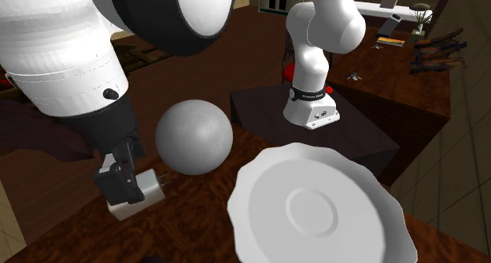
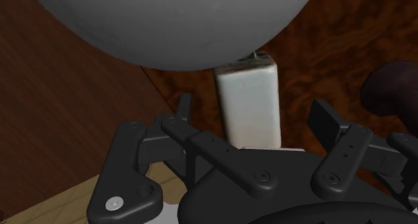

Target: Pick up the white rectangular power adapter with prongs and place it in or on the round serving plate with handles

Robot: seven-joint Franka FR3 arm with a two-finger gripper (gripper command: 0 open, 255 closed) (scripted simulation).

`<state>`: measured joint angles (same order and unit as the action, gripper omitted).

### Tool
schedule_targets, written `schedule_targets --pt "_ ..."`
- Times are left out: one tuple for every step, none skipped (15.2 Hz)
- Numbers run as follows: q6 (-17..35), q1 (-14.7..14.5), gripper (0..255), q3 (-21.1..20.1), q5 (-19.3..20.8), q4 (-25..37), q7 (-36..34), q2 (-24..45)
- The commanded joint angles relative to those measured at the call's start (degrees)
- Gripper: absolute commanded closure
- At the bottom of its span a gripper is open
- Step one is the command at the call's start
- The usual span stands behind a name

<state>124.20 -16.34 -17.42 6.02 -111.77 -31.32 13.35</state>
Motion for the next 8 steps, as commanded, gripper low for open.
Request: schedule_targets --pt "1.32 -0.22 0 0.10 0.59 -0.03 -0.41 1.31" --pt "1.99 -0.26 0 0.17 0.77 -0.33 -0.53 1.71" --pt "2.65 -0.30 0 0.23 0.95 -0.61 -0.65 2.11" --pt "3.31 -0.34 0 0.30 1.14 -0.88 -0.77 2.52" --pt "3.96 -0.38 0 0.37 1.33 -1.14 -0.90 2.94" --pt "4.34 -0.41 0 0.41 1.44 -1.28 -0.97 3.18" --pt "4.34 -0.41 0 0.41 1.44 -1.28 -0.97 3.18" --pt "4.34 -0.41 0 0.41 1.44 -1.28 -0.97 3.18"
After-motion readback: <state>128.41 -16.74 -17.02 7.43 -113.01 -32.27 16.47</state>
